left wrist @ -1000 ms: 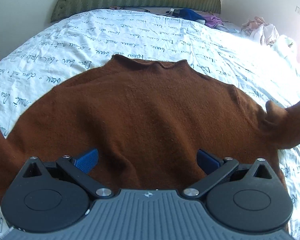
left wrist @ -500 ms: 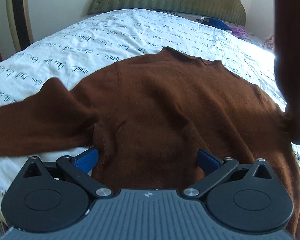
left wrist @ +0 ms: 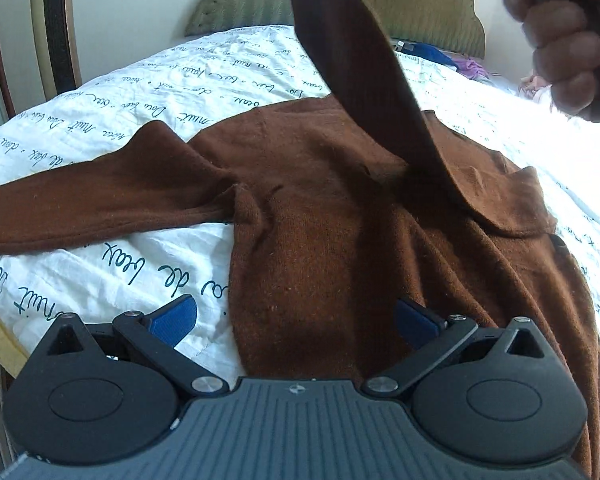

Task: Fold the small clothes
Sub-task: 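Carry the held sleeve and side across the sweater body with the right gripper, then open the right gripper to release the folded side, then grasp the other sleeve cuff with the left gripper and lift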

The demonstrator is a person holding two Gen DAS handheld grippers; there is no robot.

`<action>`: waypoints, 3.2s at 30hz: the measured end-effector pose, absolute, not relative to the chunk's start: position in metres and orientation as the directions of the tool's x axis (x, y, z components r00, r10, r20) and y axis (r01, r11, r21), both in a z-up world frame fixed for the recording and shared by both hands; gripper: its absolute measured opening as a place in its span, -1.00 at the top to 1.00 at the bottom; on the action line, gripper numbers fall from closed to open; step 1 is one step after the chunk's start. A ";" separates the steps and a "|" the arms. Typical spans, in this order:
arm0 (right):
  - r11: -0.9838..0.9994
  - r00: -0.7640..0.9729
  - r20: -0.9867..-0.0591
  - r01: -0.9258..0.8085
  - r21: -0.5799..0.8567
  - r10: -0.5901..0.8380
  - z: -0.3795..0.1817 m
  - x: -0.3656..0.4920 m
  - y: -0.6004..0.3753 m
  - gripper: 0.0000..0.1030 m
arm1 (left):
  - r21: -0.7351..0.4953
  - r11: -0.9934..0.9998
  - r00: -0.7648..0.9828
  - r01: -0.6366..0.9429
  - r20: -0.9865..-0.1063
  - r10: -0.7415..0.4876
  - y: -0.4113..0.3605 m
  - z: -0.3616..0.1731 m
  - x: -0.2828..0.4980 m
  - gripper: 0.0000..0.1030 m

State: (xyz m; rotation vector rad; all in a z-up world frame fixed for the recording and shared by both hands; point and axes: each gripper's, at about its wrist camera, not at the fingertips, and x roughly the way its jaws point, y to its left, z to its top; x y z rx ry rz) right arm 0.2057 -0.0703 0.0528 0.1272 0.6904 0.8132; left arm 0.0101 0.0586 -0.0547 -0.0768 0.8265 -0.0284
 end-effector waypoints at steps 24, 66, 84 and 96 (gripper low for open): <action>0.861 0.645 -0.571 -0.407 0.305 0.507 -0.012 0.192 -0.190 -0.87 | -0.078 0.997 0.690 -0.024 -0.723 -0.039 0.069 -0.049 0.016 -1.00; 0.991 0.752 -0.648 -0.065 0.116 0.125 -0.066 0.164 -0.355 0.08 | -0.018 0.999 0.665 -0.041 -0.747 0.014 0.069 -0.051 0.015 -1.00; 0.969 0.719 -0.666 -0.247 0.021 0.198 -0.073 0.143 -0.306 -0.63 | -0.014 1.000 0.685 -0.017 -0.728 0.001 0.049 -0.052 0.035 -1.00; 0.805 0.668 -0.537 -0.593 0.036 0.516 -0.019 0.114 -0.143 -0.68 | -0.345 0.858 0.732 -0.380 -0.679 0.051 0.249 -0.043 0.003 -1.00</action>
